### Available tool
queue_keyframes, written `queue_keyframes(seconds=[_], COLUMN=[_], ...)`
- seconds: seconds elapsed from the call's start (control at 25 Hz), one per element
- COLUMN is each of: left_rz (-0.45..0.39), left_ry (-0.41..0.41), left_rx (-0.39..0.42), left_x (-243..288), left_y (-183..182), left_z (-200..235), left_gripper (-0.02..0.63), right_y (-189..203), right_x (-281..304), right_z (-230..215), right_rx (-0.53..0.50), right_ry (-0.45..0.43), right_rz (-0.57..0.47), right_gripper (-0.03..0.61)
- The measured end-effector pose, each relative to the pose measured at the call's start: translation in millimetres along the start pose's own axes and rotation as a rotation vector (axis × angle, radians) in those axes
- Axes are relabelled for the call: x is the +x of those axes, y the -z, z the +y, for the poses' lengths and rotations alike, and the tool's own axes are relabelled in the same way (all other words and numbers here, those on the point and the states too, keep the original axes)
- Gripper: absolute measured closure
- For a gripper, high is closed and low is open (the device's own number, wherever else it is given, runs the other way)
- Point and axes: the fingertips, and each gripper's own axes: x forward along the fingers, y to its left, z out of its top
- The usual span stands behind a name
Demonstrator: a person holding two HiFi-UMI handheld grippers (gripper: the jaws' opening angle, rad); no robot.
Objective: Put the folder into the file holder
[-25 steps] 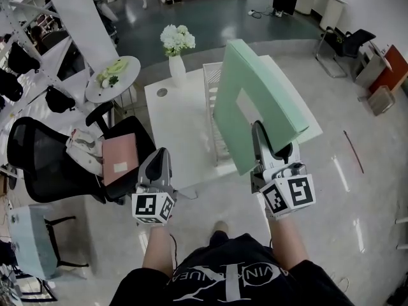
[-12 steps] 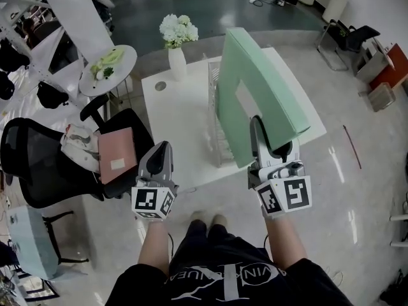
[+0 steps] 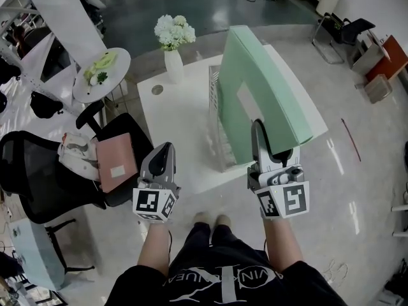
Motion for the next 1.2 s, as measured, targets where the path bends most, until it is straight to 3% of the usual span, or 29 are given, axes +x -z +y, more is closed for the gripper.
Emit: queue_keyframes(seconds=[1.2], left_rz=[0.039], left_ry=[0.027], left_rx=[-0.029], left_x=[15], left_y=[37], left_z=[12], left_gripper=[0.614], right_y=[94], right_x=[10], right_z=[2], right_rx=[-0.042], right_ry=[0.048], right_rz=[0.130], right_gripper=[0.407])
